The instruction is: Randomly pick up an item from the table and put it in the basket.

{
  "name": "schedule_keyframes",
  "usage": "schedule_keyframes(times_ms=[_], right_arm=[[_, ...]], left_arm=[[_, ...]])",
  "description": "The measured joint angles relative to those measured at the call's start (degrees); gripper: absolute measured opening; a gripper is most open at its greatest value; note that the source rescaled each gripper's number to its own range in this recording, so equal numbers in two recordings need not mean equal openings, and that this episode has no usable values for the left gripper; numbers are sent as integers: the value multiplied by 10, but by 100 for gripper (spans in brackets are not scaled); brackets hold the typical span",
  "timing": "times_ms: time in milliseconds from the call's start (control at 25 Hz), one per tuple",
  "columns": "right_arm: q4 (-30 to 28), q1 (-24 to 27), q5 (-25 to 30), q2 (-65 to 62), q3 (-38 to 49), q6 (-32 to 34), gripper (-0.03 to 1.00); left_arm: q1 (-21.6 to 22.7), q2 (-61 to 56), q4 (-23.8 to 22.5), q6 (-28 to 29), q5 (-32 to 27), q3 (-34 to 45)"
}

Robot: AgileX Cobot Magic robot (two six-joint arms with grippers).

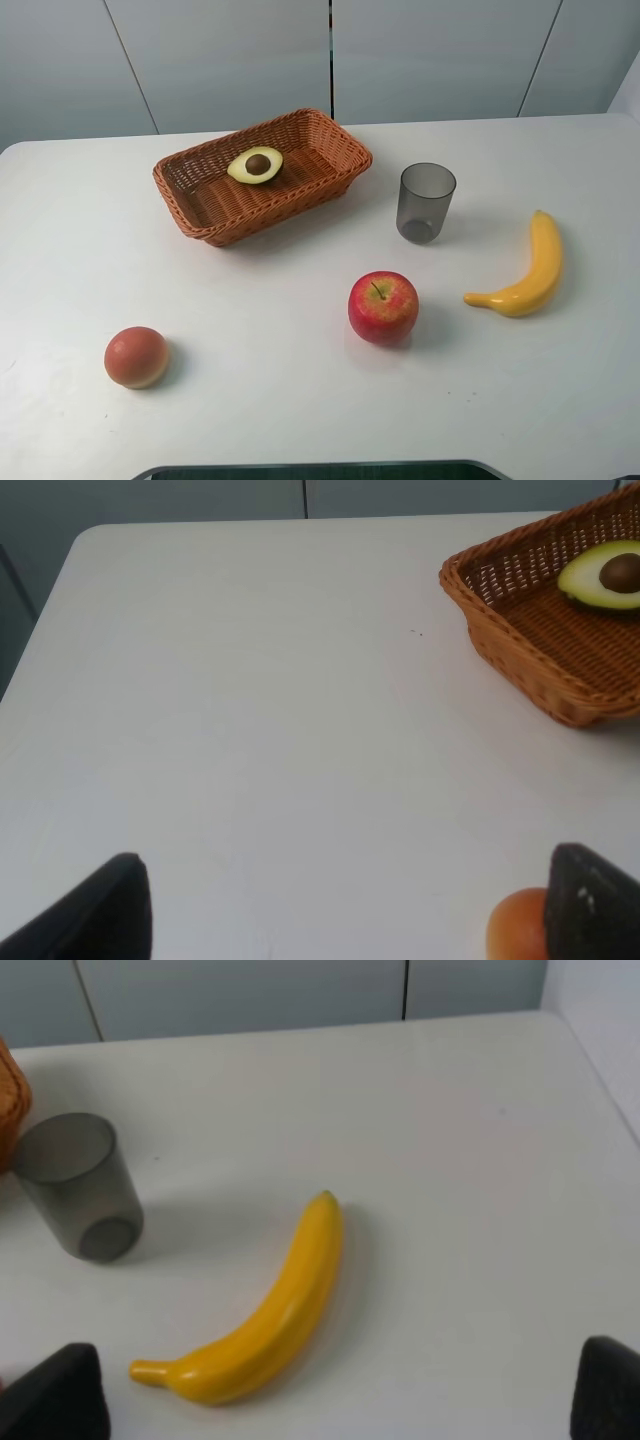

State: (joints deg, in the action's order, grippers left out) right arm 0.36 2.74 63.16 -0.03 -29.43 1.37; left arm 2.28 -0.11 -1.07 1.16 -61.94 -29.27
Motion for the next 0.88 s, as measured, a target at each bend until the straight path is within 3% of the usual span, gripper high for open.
schedule_keyframes(times_ms=[880], right_arm=[[4, 7, 0, 0, 0, -6, 100]], left_arm=[[0, 0, 0, 0, 0, 0]])
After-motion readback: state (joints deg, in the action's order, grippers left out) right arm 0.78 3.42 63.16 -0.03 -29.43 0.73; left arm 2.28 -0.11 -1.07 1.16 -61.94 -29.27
